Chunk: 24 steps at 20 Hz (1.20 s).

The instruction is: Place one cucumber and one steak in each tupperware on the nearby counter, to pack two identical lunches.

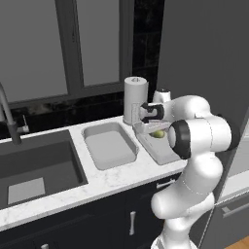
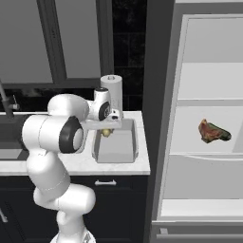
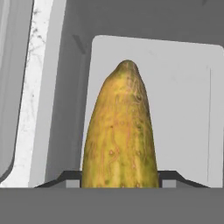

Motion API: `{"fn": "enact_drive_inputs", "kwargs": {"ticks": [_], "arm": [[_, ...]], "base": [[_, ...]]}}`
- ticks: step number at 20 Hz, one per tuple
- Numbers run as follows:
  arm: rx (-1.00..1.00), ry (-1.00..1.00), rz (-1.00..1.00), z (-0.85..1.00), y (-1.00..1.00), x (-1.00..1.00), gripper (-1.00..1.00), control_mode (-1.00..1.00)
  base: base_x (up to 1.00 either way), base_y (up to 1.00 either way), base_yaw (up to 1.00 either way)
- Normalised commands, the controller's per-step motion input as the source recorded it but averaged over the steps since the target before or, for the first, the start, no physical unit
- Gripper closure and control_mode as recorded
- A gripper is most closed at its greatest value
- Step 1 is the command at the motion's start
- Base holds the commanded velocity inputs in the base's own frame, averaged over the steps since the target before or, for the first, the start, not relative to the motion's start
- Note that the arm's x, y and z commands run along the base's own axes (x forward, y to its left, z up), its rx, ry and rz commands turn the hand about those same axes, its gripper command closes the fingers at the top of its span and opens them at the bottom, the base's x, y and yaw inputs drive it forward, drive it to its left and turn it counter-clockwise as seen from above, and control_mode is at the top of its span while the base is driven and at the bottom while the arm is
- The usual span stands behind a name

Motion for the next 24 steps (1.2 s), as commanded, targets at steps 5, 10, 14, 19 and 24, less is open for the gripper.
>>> {"fn": "enact_drive_inputs", "kwargs": {"ticks": [5,10,14,19,24], "arm": [[0.0,-0.03,0.03,-0.38,-0.18,0.22,1.0,-1.0],[0.0,-0.06,0.0,-0.08,-0.21,0.0,1.0,-1.0],[0.0,-0.03,0.0,-0.16,-0.1,0.0,1.0,-1.0],[0.0,0.0,0.0,-0.08,-0.01,0.0,1.0,-1.0],[0.0,-0.01,0.0,0.02,0.0,0.0,-1.0,-1.0]], "base": [[0.0,0.0,0.0],[0.0,0.0,0.0],[0.0,0.0,0.0],[0.0,0.0,0.0],[0.0,0.0,0.0]]}}
